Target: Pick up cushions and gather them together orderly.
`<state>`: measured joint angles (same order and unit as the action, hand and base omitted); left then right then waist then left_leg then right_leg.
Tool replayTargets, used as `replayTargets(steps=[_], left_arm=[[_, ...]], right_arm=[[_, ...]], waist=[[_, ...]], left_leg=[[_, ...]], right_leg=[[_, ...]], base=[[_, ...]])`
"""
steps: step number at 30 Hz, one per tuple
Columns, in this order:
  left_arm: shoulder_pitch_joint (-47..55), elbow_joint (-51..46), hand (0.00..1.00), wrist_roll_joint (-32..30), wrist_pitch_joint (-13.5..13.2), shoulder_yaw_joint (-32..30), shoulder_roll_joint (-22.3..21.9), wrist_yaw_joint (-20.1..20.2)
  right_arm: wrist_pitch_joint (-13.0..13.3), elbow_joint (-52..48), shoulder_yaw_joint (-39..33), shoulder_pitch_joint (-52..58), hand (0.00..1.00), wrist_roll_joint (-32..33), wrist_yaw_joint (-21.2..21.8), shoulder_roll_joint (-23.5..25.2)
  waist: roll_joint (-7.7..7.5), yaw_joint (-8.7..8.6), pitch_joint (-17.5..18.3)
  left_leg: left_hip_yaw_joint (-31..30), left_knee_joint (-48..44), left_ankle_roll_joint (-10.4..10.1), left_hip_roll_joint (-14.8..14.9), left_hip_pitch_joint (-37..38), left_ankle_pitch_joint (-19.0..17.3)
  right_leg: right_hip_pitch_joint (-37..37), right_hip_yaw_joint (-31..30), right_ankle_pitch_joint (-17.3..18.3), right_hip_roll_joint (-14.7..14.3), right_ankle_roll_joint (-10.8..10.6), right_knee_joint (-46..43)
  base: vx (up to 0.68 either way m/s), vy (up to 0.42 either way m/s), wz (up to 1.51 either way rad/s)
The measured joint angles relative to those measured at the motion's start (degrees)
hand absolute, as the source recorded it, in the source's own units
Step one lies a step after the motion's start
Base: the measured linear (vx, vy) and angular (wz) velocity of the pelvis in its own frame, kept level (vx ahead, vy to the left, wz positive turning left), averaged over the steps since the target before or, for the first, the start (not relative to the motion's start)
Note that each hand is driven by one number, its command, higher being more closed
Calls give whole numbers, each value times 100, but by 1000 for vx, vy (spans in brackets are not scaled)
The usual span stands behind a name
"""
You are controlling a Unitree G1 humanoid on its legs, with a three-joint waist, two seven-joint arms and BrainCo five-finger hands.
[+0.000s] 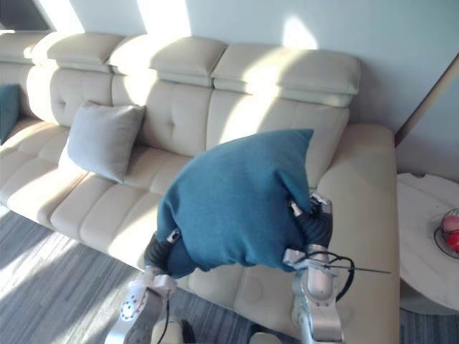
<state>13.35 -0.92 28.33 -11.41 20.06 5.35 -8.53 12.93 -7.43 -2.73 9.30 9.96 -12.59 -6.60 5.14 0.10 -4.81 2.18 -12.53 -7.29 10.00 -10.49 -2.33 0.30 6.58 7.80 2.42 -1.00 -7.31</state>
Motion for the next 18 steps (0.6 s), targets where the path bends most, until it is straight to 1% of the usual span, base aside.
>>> replayTargets(steps=[1,2,3,4,5,6,8,9,11,12,15,18], left_arm=[[-10,46,100,-6,2,0,46,0],[3,55,100,-11,7,0,145,0],[53,57,100,-11,17,7,274,0],[73,56,100,-11,22,6,303,0],[170,56,100,-11,33,7,339,0],[274,56,100,-11,46,10,344,0],[331,57,100,-11,55,50,350,0],[333,57,100,-16,56,89,356,0],[329,56,100,-22,59,127,465,0],[318,56,100,-30,61,133,517,1],[296,55,100,-90,63,133,515,1],[154,52,100,-127,62,69,522,-4]], right_arm=[[-14,118,0,7,100,0,-2,36],[-49,283,-18,48,100,0,-2,197],[-86,410,-21,50,100,-12,0,314],[-104,415,-22,53,100,-19,1,352],[-135,415,-13,76,100,-55,20,444],[-147,415,35,124,100,-74,29,432],[-150,415,46,189,100,-86,42,419],[-149,431,41,233,100,-85,44,393],[-152,628,42,238,100,-85,50,389],[-165,687,42,243,100,-85,53,371],[-165,733,43,234,100,-83,66,329],[-172,1058,54,-61,100,-83,71,296]], waist=[[-60,-14,20],[-225,-40,6],[-369,-26,45],[-392,-27,50],[-440,-19,64],[-464,-14,79],[-474,-13,83],[-472,-57,88],[-515,-82,156],[-526,-108,179],[-533,-116,182],[-572,-113,177]], left_leg=[[-25,47,11,-86,16,6],[36,163,24,-223,114,13],[134,254,29,-364,182,9],[181,266,37,-389,204,4],[310,296,121,-475,305,-45],[420,356,170,-552,410,-76],[518,405,201,-604,477,-95],[544,454,205,-630,502,-95],[713,591,224,-655,572,-82],[822,650,230,-645,590,-76],[1064,691,231,-626,571,-77],[1481,743,250,-601,476,-88]], right_leg=[[0,-46,-20,64,-33,26],[-17,-170,-78,224,-142,111],[-5,-303,-111,365,-217,205],[-6,-350,-128,402,-249,219],[1,-495,-146,495,-301,234],[1,-621,-135,575,-373,232],[-21,-743,-129,633,-432,239],[-32,-792,-139,654,-463,266],[-119,-1022,-202,644,-494,343],[-172,-1103,-277,641,-510,401],[-324,-1377,-415,628,-529,513],[-637,-1804,-690,609,-541,684]], base=[[132,265,-29],[87,257,-20],[67,258,-28],[48,226,-41],[16,153,-47],[7,119,-47],[-28,83,-31],[-49,78,-30],[-40,43,-48],[-23,26,-51],[-11,14,-55],[-13,18,-75]])
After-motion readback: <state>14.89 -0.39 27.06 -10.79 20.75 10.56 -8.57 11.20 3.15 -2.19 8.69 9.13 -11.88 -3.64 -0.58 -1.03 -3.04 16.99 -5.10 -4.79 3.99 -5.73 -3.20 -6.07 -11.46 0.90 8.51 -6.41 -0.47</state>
